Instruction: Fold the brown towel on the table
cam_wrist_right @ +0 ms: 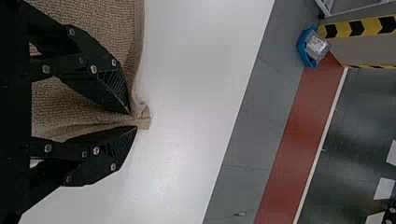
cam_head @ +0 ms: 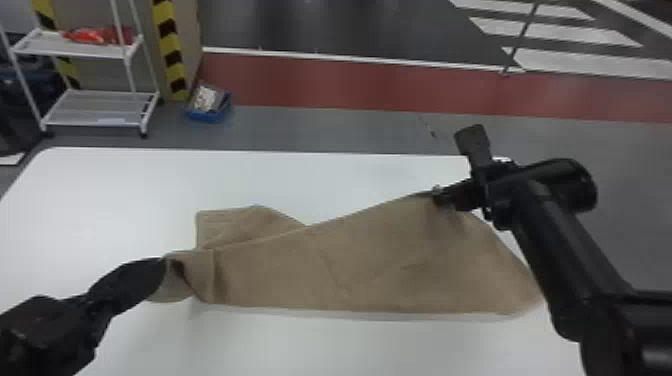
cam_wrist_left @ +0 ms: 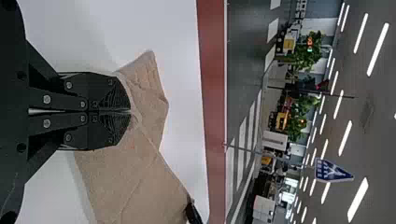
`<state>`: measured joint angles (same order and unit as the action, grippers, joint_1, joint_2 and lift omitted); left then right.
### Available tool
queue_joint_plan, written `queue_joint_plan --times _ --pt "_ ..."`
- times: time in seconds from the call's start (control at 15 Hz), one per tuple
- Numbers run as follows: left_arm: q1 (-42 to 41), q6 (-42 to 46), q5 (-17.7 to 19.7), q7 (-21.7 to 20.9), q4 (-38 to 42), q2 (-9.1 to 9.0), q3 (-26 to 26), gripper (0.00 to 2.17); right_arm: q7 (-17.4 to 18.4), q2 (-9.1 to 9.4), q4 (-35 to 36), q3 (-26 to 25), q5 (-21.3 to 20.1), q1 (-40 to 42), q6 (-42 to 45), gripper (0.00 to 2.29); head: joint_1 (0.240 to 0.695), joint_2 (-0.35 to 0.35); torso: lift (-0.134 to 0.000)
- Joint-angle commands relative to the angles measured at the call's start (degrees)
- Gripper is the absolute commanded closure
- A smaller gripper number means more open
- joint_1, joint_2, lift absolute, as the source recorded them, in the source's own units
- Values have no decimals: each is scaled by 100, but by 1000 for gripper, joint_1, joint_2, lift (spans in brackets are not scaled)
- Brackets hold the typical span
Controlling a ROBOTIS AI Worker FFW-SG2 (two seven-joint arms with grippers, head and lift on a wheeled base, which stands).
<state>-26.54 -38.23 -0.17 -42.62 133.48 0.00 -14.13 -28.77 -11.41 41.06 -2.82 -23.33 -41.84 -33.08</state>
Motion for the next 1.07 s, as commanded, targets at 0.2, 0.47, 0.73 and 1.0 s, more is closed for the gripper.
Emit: queue_joint_plan --times 0.2,0.47,0.73,1.0 --pt "-9 -5 0 9 21 -15 -28 2142 -120 7 588 -131 21 440 -98 971 695 -156 -124" --pt "0 -5 0 9 29 -15 -54 2142 -603 16 2618 -360 329 1424 -872 971 695 -151 -124" --pt "26 48 0 26 126 -15 -107 2142 -841 -1 4736 -1010 1041 2251 -1399 967 695 -142 -124" --pt "325 -5 -35 -27 267 -15 -300 2142 -850 -80 5958 -1714 1629 2506 -1768 967 695 -160 -124"
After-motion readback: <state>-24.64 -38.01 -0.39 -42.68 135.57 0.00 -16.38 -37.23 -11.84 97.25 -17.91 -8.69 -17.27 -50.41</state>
